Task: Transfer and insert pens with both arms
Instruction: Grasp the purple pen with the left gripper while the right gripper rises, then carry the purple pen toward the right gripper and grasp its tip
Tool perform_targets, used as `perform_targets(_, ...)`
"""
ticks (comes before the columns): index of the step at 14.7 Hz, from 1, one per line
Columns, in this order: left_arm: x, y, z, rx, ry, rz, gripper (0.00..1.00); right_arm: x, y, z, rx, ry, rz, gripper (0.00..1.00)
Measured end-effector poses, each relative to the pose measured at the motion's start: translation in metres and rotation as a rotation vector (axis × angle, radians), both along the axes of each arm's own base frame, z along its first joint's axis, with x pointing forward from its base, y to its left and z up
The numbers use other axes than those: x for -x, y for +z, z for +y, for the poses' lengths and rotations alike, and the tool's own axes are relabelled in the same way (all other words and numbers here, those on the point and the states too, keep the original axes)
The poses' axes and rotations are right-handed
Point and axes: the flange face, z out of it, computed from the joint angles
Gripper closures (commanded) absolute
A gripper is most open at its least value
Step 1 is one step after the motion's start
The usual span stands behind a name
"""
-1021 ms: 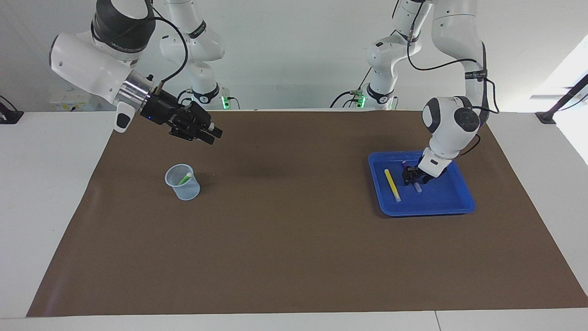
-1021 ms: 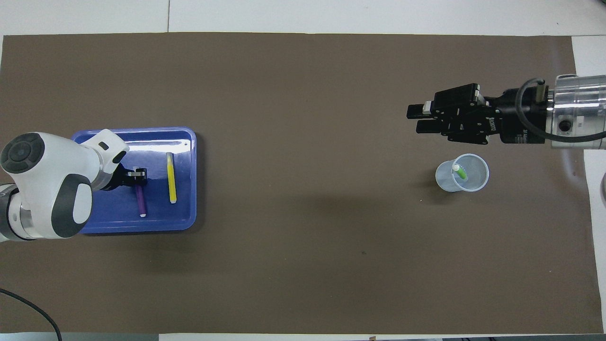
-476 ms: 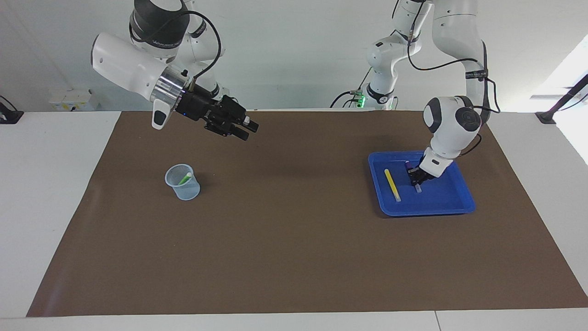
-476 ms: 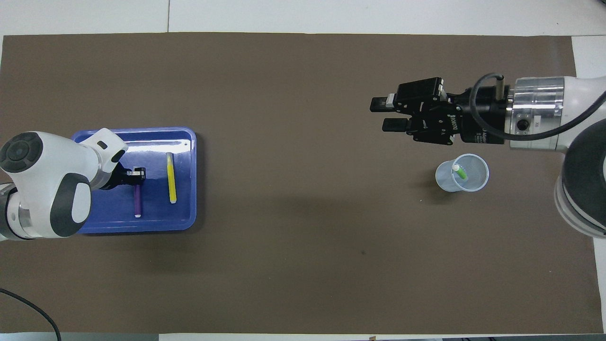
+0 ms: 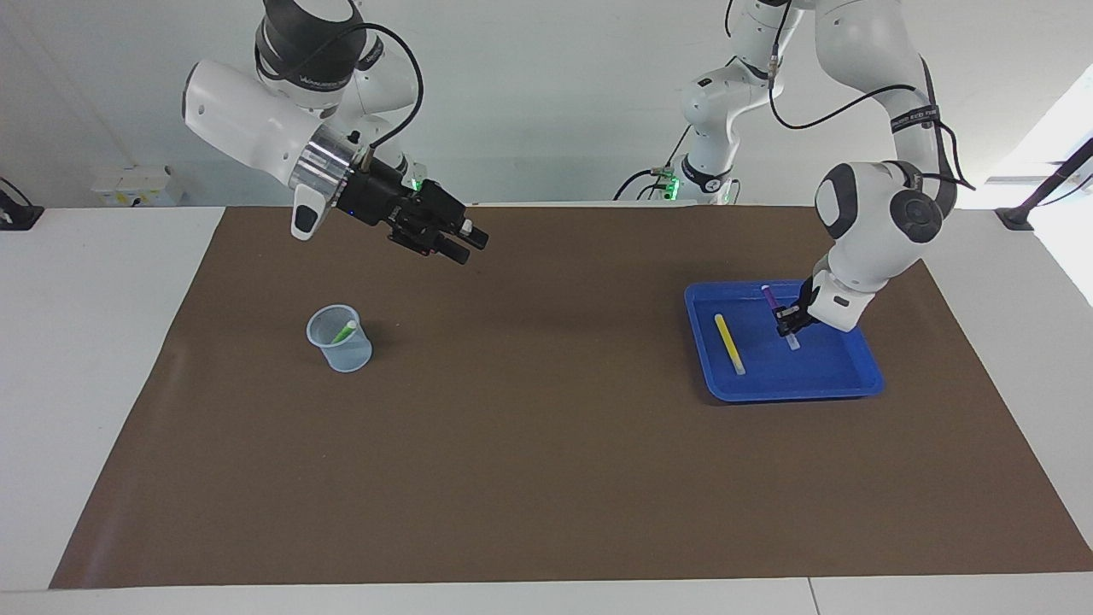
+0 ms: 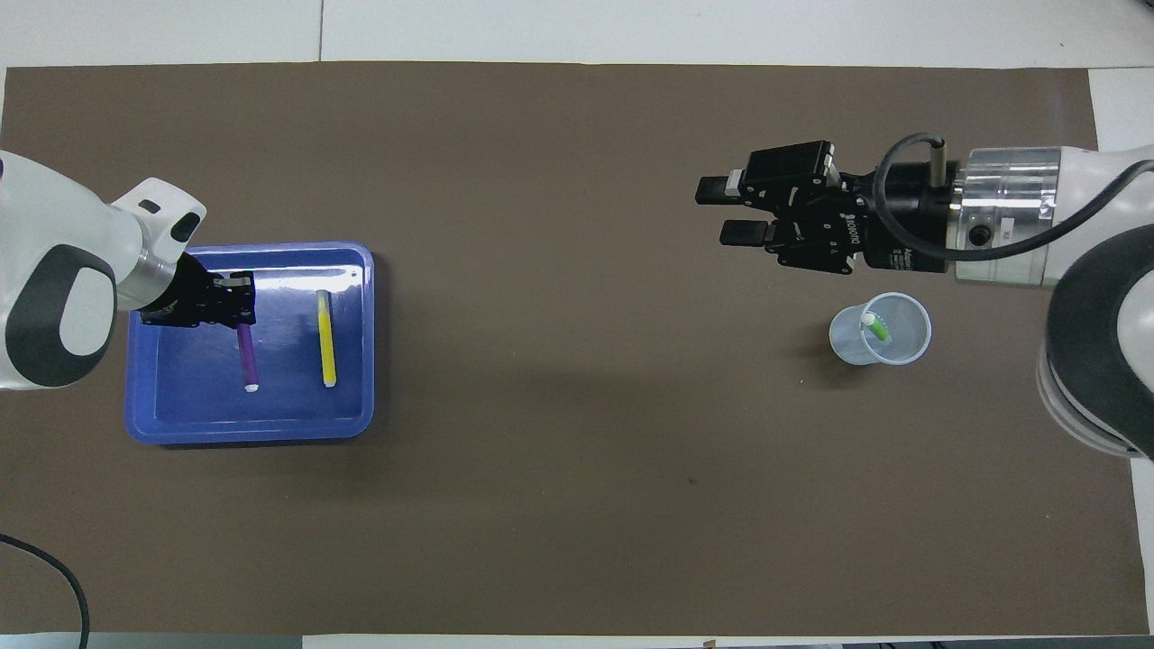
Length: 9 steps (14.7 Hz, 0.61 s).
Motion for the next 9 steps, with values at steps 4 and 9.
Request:
perform_targets(4, -0.007, 0.060, -0.053, 0.087, 0.292, 0.090, 1.00, 0.004, -0.001, 0.015, -0.005, 0.014, 0.024, 0.27)
perform_targets(9, -0.001, 0.090, -0.111, 0.207, 0.686, 0.258, 1.00, 0.011, -0.004, 0.033, -0.004, 0.044, 0.035, 0.26)
